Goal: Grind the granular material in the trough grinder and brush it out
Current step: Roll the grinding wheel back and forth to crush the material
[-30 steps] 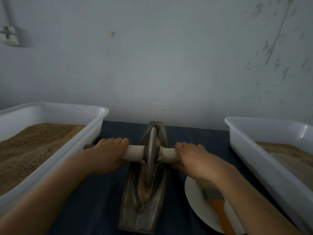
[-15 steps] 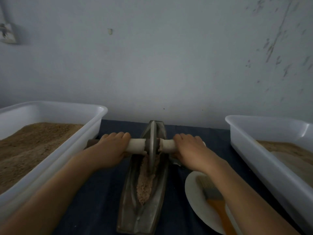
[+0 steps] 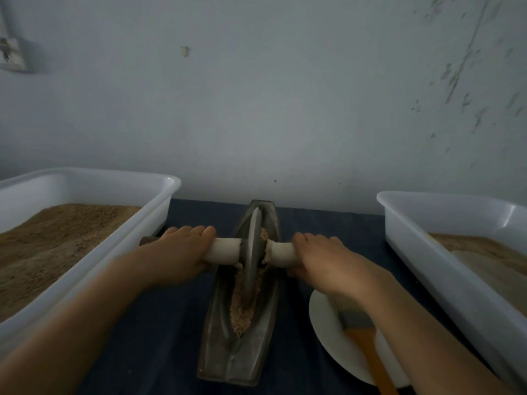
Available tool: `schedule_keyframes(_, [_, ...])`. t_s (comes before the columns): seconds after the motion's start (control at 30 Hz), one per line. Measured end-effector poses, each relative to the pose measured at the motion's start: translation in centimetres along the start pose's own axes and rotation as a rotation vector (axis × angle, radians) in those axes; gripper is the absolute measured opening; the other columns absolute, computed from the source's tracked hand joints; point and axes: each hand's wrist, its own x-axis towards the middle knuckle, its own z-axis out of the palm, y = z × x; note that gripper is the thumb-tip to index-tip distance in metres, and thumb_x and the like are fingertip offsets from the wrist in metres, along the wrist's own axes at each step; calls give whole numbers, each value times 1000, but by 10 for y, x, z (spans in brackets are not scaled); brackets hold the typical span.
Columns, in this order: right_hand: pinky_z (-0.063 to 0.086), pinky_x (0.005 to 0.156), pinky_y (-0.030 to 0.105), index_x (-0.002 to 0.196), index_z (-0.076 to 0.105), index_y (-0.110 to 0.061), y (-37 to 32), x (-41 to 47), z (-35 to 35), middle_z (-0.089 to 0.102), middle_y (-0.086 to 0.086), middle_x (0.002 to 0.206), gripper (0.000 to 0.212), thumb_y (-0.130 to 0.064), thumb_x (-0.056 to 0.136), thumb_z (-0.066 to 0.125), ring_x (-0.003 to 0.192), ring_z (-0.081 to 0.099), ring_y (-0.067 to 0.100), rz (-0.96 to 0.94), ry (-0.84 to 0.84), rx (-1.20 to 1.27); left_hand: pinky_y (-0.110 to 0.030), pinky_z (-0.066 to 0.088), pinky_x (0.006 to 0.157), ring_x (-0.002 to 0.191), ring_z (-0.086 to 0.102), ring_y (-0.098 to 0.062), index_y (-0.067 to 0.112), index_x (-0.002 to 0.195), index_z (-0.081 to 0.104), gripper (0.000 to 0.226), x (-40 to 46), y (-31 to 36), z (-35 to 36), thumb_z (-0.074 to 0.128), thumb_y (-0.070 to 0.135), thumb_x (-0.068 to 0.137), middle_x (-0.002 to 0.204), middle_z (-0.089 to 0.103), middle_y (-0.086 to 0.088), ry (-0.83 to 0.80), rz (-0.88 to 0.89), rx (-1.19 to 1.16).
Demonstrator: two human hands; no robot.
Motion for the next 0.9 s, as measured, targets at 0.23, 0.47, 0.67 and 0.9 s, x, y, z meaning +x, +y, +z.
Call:
schedule_keyframes(0.23, [27, 73, 27, 122, 41, -11, -10, -20, -25, 51, 4, 119, 41, -40, 94, 51, 100, 49, 19, -22, -216, 68, -24, 40, 92, 99, 48, -6, 33, 103, 27, 28, -17, 0, -21, 52, 38, 93, 102, 43, 13, -291, 33, -100])
schedule_keyframes(0.47, [28, 76, 34, 115, 45, -13, 8, 16, 9, 52, 6, 114, 29, -29, 92, 53, 102, 48, 24, 19, 93, -17, -28, 35, 96, 110, 46, -12, 22, 118, 38, 31, 12, -5, 7, 49, 38, 94, 123, 46, 4, 56, -27, -26])
schedule_keyframes(0.67, [29, 77, 33, 114, 46, -16, 16, 32, 30, 52, 3, 111, 29, -22, 87, 57, 99, 46, 21, 46, 327, -78, -28, 31, 96, 110, 44, -16, 21, 124, 39, 35, 33, -2, 35, 49, 33, 93, 123, 45, 2, 391, -123, 99])
schedule_keyframes(0.9, [31, 77, 33, 114, 45, -13, 9, 19, 16, 53, 5, 113, 26, -26, 93, 52, 100, 49, 23, 17, 176, -43, -27, 33, 99, 112, 45, -12, 22, 124, 37, 38, 20, -5, 22, 51, 40, 92, 126, 45, 4, 240, -65, 27])
